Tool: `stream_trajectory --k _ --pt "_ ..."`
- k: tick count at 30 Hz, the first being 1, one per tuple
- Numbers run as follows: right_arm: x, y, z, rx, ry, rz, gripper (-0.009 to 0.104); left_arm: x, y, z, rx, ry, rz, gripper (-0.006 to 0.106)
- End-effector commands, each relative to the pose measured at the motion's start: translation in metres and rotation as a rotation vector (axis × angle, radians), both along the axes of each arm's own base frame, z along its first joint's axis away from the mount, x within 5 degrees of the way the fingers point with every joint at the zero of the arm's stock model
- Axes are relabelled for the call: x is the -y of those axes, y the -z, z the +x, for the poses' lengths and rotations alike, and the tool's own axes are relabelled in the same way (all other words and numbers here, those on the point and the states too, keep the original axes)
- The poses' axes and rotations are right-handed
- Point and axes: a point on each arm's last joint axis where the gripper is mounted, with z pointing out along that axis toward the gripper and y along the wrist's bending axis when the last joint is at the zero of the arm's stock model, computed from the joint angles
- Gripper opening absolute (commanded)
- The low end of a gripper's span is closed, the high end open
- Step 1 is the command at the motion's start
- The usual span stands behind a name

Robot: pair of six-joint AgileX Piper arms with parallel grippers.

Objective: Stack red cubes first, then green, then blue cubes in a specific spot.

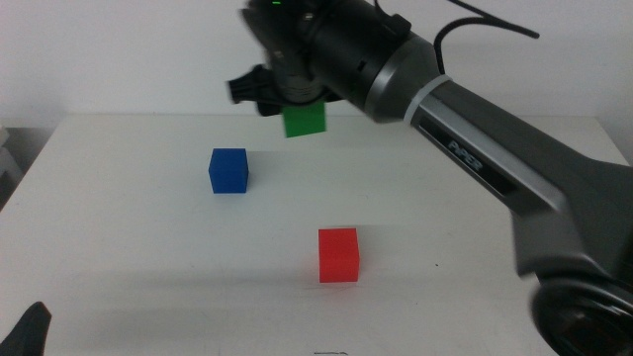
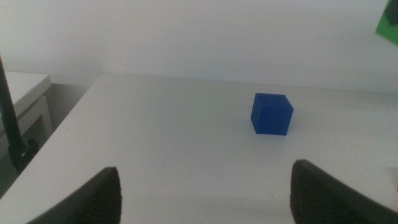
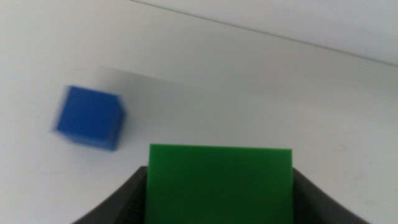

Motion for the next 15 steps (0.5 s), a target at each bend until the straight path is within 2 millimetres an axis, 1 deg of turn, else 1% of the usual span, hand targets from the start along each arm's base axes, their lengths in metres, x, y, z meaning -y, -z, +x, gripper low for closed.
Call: stream_trajectory --k 1,3,6,8,11,14,15 --pt "0.016 -0.057 -0.032 0.102 0.045 0.013 -0.001 0.0 -0.01 -0.001 0.105 0.006 -0.002 0.092" --pt "0.02 -0.061 -0.041 0.078 0.06 0.043 -0.001 0.0 -0.01 -0.001 0.105 0.006 -0.002 0.092" --pt "0.025 -0.058 -0.056 0.073 0.092 0.021 -0.001 0.0 -0.01 -0.001 0.105 0.006 -0.002 0.092" --pt "0.025 -0.046 -0.067 0.045 0.085 0.017 -0.001 0.0 -0.01 -0.001 0.105 0.006 -0.002 0.092" --pt "0.029 -0.028 -0.079 0.026 0.041 0.051 -0.001 0.0 -0.01 -0.001 0.105 0.006 -0.002 0.092" --pt "0.034 -0.013 -0.086 0.036 0.032 0.147 -0.001 0.0 -0.01 -0.001 0.105 0.006 -0.002 0.092" --pt "0.038 -0.005 -0.086 0.032 0.043 0.159 -0.001 0.0 -0.01 -0.001 0.105 0.006 -0.002 0.092"
